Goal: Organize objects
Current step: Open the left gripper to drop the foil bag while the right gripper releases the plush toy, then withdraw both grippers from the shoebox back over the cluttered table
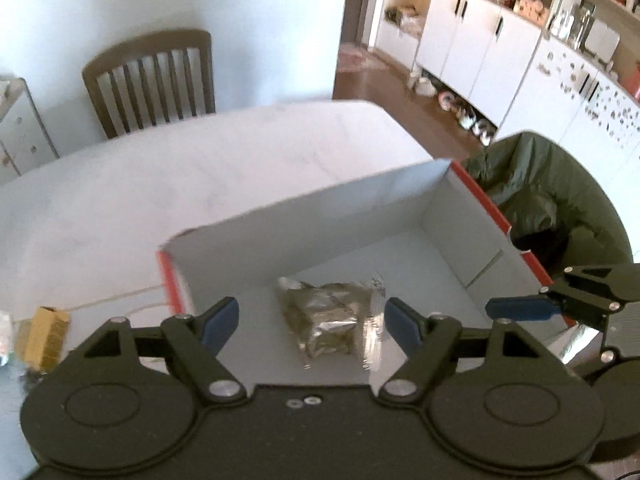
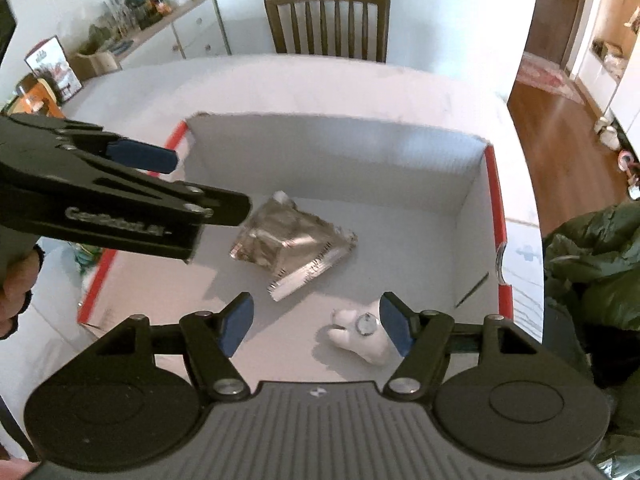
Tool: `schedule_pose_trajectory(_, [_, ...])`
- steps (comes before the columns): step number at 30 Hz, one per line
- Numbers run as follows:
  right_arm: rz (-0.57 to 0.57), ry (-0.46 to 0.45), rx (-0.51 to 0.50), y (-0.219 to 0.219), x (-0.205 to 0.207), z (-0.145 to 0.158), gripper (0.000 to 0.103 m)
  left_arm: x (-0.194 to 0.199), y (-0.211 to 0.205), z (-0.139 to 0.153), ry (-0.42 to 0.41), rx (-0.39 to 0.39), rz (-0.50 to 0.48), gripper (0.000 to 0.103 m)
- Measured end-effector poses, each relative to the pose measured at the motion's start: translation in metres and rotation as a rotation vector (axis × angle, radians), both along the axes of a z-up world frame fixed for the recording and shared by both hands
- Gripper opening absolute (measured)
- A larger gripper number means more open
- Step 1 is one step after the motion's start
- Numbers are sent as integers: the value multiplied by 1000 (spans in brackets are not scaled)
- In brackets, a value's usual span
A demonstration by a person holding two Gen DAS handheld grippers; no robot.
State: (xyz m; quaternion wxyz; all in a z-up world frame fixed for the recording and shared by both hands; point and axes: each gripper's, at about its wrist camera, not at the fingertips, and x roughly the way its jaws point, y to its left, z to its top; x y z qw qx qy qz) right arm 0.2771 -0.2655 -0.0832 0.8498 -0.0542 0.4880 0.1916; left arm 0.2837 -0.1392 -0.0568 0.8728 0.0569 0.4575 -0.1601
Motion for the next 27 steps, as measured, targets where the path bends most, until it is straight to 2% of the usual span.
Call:
schedule_pose_trajectory(4, [7,-43,19,10,-15,18,69,-19,23,14,-40,-48,29,81])
schedule_pose_trajectory(8, [17,-77,31,26,-29,34,69,-40,58,36,-89,-63,43,82])
schedule_pose_trajectory(14, [12,-135,70,58,-50,58,69,-64,94,47,-141,-85,55,84])
schedule_pose_trajectory(19, [-1,-169,97,89,-70,66,69,-84,131,54,-181,-72,64,86])
schedule_pose_trajectory(27, [-23,-218,124,133,-98,65,73,-106,183,60,-221,-77,96,98])
